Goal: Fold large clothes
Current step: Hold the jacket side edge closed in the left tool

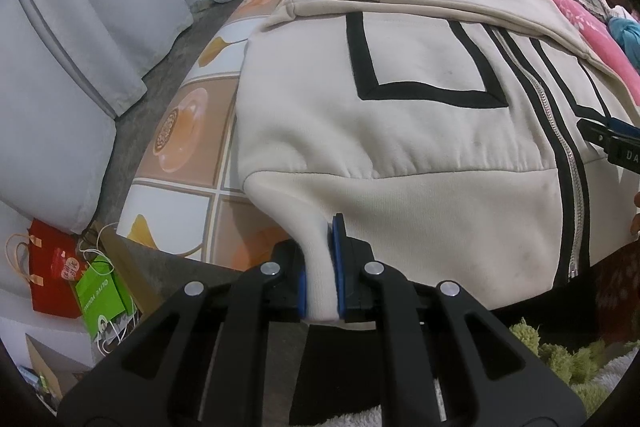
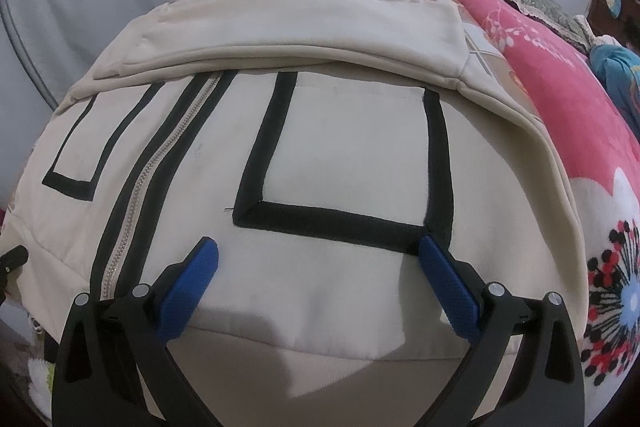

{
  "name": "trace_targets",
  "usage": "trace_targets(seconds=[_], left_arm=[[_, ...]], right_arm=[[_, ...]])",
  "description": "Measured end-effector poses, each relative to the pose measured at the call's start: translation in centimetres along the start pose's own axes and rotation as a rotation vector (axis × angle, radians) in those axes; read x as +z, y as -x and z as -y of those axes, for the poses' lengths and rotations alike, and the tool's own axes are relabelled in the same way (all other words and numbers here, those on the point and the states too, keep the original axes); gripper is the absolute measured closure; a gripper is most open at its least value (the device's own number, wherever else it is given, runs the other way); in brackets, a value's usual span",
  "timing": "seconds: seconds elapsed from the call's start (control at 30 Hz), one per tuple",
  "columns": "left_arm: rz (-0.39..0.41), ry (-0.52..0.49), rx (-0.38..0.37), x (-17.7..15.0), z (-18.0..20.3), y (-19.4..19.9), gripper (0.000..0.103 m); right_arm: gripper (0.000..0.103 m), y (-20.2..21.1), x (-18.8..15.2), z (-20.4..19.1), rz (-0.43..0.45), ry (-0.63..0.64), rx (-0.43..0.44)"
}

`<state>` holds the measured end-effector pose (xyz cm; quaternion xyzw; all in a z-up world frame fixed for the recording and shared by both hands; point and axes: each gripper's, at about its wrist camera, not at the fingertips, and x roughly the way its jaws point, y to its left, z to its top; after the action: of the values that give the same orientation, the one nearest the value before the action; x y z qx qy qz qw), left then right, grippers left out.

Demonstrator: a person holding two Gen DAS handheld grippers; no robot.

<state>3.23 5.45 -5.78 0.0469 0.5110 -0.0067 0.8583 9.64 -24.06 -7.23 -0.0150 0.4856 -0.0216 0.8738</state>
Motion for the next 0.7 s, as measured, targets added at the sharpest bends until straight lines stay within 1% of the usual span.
trace_targets(seconds=[0.37,0.6,0.7], left_arm=[[-0.001,0.005,-0.008,0.0,-0.1,-0.2,0.093],[-0.001,0.006,-0.014,0.0,-0.2,-0.4,0.092],[-0.001,0.007,-0.017,0.0,-0.2,-0.5,0.091]], right_arm=[[0.006,0.3,-0.2,0.0,0.015,0.014,0.006],[0.006,0.8,-0.7,0.2,-0.008,0.031,0.034],[0.006,1.4,-1.2,0.6,-0.016,0.02,0.053]])
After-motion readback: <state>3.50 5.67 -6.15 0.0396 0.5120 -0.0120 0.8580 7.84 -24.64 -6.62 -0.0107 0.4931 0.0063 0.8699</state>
